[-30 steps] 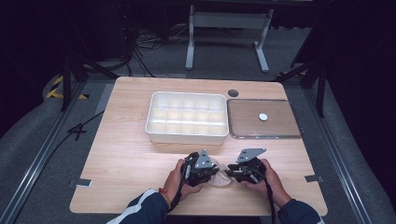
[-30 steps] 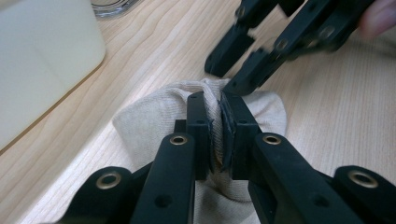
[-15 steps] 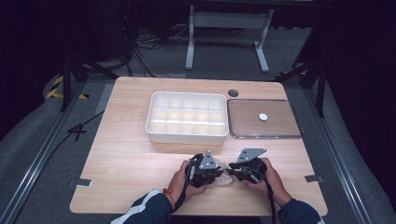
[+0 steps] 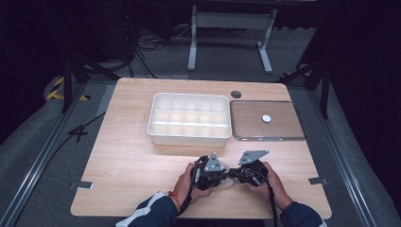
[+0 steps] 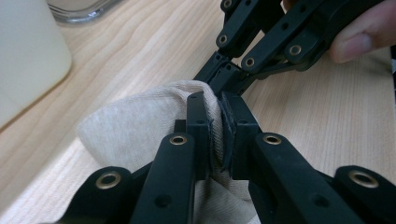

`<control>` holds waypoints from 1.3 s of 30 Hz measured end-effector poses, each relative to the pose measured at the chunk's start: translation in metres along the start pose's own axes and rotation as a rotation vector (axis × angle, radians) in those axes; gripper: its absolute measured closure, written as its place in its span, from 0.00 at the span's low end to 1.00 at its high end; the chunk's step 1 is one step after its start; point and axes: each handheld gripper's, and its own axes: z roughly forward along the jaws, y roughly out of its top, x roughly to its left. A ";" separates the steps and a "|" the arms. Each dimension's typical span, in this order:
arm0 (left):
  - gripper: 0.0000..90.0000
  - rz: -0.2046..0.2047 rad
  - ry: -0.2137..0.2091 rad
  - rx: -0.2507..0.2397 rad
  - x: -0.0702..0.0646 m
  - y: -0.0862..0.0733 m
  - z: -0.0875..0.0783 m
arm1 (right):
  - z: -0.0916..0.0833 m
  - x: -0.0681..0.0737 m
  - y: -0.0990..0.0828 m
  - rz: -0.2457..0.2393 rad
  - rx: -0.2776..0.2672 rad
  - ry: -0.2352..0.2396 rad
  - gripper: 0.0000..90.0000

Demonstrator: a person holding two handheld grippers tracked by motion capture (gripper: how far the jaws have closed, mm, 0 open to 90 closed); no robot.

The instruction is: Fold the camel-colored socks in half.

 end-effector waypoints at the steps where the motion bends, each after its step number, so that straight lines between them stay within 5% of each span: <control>1: 0.92 -0.003 0.001 -0.005 0.000 -0.001 0.002 | 0.000 0.000 0.000 0.000 0.000 -0.001 0.95; 4: 0.91 0.013 0.006 0.009 0.001 -0.003 0.002 | -0.002 -0.003 -0.001 0.015 -0.006 -0.018 0.83; 12: 0.84 0.005 0.007 0.002 0.000 -0.007 0.005 | -0.004 0.000 0.000 -0.022 0.001 -0.045 0.87; 18: 0.76 0.001 -0.012 -0.007 -0.001 -0.007 0.005 | -0.017 0.000 0.005 0.018 -0.153 -0.074 0.87; 24: 0.59 -0.014 -0.020 -0.013 -0.001 -0.006 0.000 | -0.008 0.006 0.008 0.007 -0.156 -0.060 0.88; 34: 0.48 -0.014 -0.004 -0.075 0.003 -0.001 -0.056 | 0.000 0.007 0.004 -0.007 -0.094 -0.058 0.87; 39: 0.64 -0.040 0.054 -0.063 0.020 -0.017 -0.082 | 0.003 0.008 0.004 -0.025 -0.075 -0.064 0.86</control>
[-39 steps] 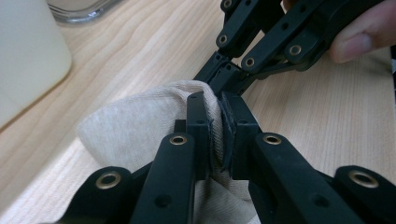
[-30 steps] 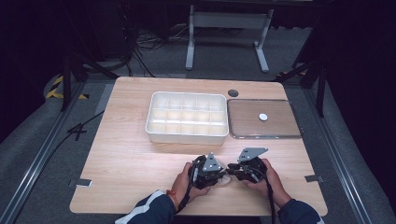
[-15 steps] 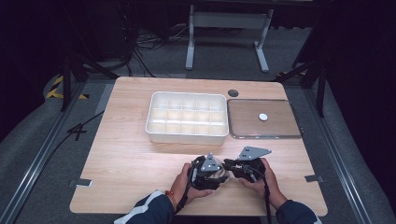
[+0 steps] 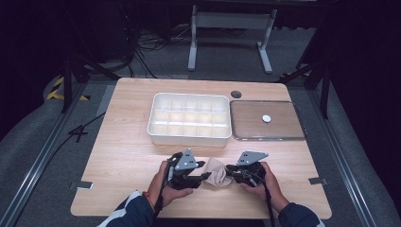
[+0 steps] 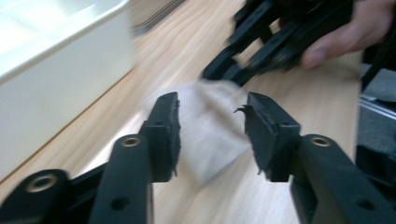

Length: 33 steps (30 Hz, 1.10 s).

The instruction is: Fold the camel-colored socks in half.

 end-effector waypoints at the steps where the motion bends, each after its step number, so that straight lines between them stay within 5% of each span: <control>1: 0.67 -0.019 0.005 0.013 0.004 -0.005 -0.001 | 0.000 0.000 0.000 -0.004 -0.002 -0.005 0.85; 5: 0.66 -0.067 0.004 0.036 0.013 -0.016 0.009 | -0.007 0.000 0.004 0.001 -0.038 -0.018 0.84; 10: 0.65 -0.052 -0.004 0.032 0.008 -0.015 0.018 | -0.023 0.003 0.015 -0.018 -0.122 -0.036 0.83; 14: 0.64 -0.030 0.008 0.044 0.002 -0.015 0.023 | -0.028 0.016 0.025 -0.050 -0.173 0.001 0.84; 23: 0.64 0.033 0.050 0.128 -0.002 -0.020 0.038 | -0.006 0.030 0.023 -0.126 -0.077 0.030 0.84; 33: 0.73 0.033 0.049 0.183 0.001 -0.025 0.044 | 0.003 0.021 0.012 -0.120 0.002 0.027 0.84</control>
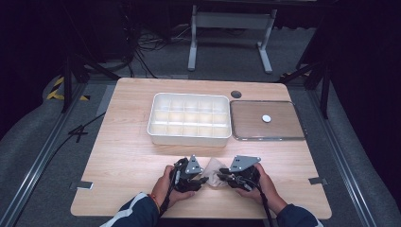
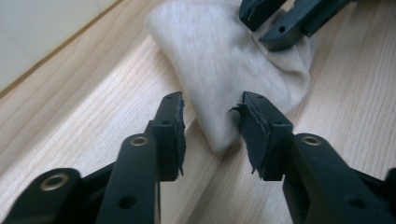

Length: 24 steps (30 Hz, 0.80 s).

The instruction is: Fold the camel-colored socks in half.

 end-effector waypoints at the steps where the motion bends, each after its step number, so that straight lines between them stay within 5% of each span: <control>1: 0.73 0.000 -0.003 -0.004 0.000 -0.002 0.000 | 0.000 -0.001 0.000 0.001 0.001 -0.005 0.84; 6: 0.76 -0.008 -0.024 -0.016 0.003 -0.001 -0.001 | 0.002 -0.003 -0.004 0.020 -0.005 0.006 0.84; 12: 0.60 -0.108 -0.061 -0.117 0.012 0.005 -0.006 | 0.003 -0.004 -0.004 0.011 -0.003 0.014 0.84; 17: 0.49 -0.110 -0.054 -0.064 0.009 0.009 0.011 | 0.003 -0.003 -0.003 0.000 0.001 0.004 0.84; 24: 0.63 -0.111 -0.107 -0.059 0.010 0.008 0.014 | 0.003 -0.002 -0.003 -0.017 0.005 -0.006 0.83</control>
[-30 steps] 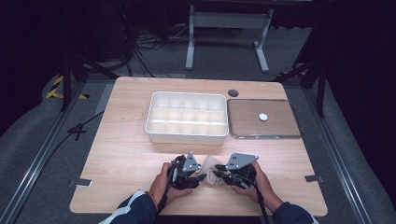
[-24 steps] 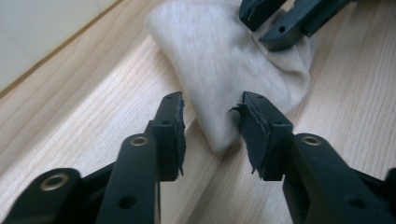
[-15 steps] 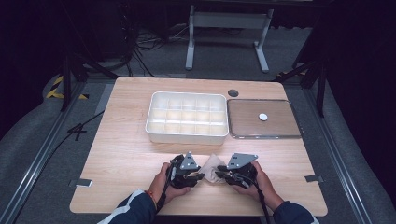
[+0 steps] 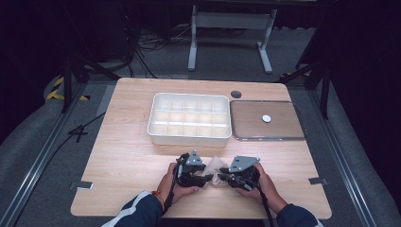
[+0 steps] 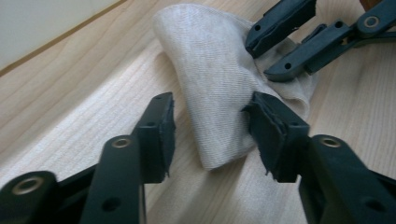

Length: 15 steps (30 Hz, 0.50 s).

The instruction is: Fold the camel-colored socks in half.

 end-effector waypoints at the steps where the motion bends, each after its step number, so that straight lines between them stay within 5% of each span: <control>1: 0.68 -0.003 -0.011 0.001 -0.001 0.000 0.000 | 0.000 0.001 0.000 -0.002 0.001 0.002 0.83; 8: 0.89 0.026 -0.035 0.002 -0.002 0.000 -0.004 | -0.003 0.002 0.005 0.011 0.060 -0.017 0.84; 15: 0.90 0.050 -0.025 0.009 -0.005 0.000 -0.005 | -0.006 -0.001 0.005 0.031 0.082 -0.006 0.84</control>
